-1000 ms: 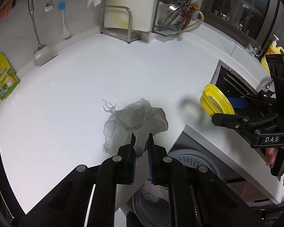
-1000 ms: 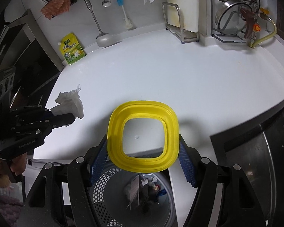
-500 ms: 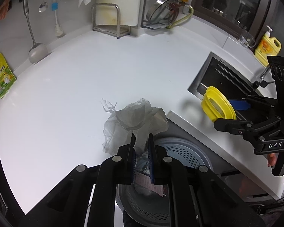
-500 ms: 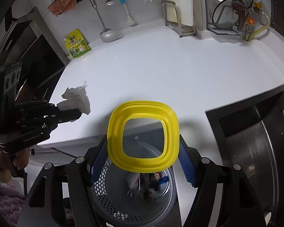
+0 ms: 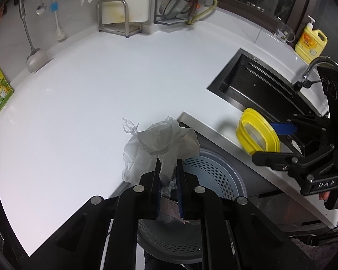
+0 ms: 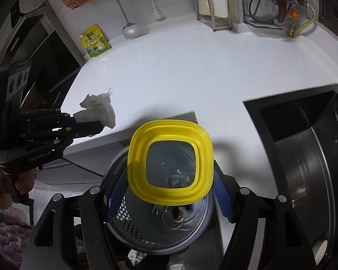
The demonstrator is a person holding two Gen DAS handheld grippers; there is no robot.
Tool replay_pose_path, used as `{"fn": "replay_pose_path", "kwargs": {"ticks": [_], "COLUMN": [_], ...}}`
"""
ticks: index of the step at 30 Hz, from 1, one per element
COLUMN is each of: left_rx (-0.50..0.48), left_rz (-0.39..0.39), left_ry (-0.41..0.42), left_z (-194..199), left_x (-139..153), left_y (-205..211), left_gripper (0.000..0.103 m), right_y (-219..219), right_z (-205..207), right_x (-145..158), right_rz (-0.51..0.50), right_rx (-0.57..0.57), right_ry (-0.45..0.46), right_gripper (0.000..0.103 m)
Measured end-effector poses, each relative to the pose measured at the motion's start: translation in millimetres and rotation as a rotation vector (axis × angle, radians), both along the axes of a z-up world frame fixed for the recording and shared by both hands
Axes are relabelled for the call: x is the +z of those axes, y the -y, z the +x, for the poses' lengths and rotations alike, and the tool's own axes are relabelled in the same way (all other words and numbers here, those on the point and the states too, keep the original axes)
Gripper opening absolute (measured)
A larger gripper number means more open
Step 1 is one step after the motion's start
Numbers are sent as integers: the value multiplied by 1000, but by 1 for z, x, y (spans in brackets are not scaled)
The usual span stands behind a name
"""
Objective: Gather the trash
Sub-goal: 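Carry the tissue and yellow container over the basket with both grippers, then open both grippers to drop the tissue and container into the basket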
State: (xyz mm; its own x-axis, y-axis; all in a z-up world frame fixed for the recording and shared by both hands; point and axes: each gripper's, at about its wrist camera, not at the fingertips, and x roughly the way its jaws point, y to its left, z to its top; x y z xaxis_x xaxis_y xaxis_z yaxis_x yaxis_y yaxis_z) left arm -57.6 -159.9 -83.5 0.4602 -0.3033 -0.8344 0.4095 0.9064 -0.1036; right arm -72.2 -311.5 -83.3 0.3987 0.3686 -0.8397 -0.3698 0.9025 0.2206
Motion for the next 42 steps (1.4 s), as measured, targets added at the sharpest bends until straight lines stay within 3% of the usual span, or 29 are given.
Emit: {"fn": "replay_pose_path", "kwargs": {"ticks": [14,35,37,42], "left_rx": [-25,-52,-52,-50], "left_rz": [10,2,-4,-10], "left_ry": [-21,-198,-200,-200], "left_z": [-14,-32,-32,-32], "left_x": [-8,-60,-61,-59], "left_y": [9,14,14,14], "left_gripper": [12,17,21,59], "right_y": [-3,-18,-19,-22], "right_z": [-30,-47,-47,-45], "right_x": [-14,-55,-58,-61], "right_rz": [13,-18,-17,-14], "right_rx": [5,26,29,44], "right_ry": [-37,-137,-149,-163], "right_gripper": [67,68,69,78]}}
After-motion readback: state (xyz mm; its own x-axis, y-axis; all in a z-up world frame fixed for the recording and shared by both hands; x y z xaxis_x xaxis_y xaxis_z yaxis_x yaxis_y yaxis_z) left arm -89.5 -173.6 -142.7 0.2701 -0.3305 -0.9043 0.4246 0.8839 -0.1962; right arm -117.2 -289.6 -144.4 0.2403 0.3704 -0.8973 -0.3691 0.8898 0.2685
